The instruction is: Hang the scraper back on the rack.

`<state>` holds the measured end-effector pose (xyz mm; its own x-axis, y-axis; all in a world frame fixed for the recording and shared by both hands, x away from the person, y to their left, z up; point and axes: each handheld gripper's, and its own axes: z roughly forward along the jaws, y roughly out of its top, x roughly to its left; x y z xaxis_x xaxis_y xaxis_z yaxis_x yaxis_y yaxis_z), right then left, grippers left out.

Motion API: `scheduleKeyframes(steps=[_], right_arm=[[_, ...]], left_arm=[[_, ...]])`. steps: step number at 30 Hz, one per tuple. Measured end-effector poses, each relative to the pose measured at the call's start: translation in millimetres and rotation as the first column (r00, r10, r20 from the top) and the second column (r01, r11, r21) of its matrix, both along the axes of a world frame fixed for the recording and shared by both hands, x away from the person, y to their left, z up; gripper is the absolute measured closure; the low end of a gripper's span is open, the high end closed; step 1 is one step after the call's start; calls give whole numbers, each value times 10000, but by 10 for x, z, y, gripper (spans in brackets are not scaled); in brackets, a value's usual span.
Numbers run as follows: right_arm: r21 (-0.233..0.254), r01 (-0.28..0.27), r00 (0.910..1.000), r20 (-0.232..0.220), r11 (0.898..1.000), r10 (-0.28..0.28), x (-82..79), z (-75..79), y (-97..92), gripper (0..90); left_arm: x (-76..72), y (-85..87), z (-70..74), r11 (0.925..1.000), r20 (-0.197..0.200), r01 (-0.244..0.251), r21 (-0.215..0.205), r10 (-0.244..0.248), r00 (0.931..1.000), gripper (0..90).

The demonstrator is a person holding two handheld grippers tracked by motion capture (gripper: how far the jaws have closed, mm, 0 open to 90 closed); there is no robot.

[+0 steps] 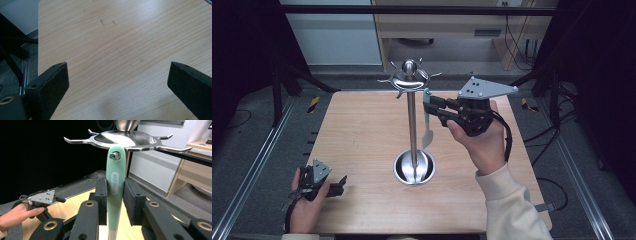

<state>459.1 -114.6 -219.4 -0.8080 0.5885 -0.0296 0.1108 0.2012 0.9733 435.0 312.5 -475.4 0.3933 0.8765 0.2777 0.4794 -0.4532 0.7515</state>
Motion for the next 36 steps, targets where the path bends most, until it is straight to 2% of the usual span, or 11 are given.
scheduleKeyframes(steps=[11,14,15,17,20,21,23,28,31,34,36], right_arm=[[125,76,9999,76,9999,-77,-18,-20,-4,716],[199,207,9997,91,9996,-209,-48,-29,-32,622],[225,472,9987,200,9986,-477,-82,-39,-70,572],[215,572,9980,239,9981,-577,-94,-43,-88,551],[199,1187,9922,353,9927,-1193,-155,-62,-167,467],[146,1417,9894,292,9898,-1421,-182,-77,-208,399],[88,1606,9866,292,9870,-1607,-196,-89,-228,379],[-210,2517,9674,344,9676,-2509,-227,-168,-327,245],[-571,2955,9553,270,9536,-2944,-205,-227,-384,170],[-881,3047,9525,279,9484,-3034,-190,-293,-435,108],[-906,3138,9495,217,9452,-3131,-190,-341,-477,89]], left_arm=[[-11,-4,3,10000,27,-10,-13,10,10000,34],[-16,-6,11,10000,46,19,6,-19,10000,33],[-17,-10,13,10000,57,31,0,-31,10000,33],[-17,-19,17,10000,56,71,25,-71,10000,33],[-28,-38,31,9999,102,133,76,-134,9999,33],[-34,-42,37,9998,101,187,100,-188,9998,33],[-40,-49,35,9997,123,206,117,-208,9997,33],[-20,-35,27,9998,74,164,66,-165,9998,33],[-17,-36,26,9998,45,155,88,-155,9999,33],[-22,-44,23,9998,42,167,104,-168,9999,33],[-28,-46,24,9997,33,185,133,-185,9998,33]])
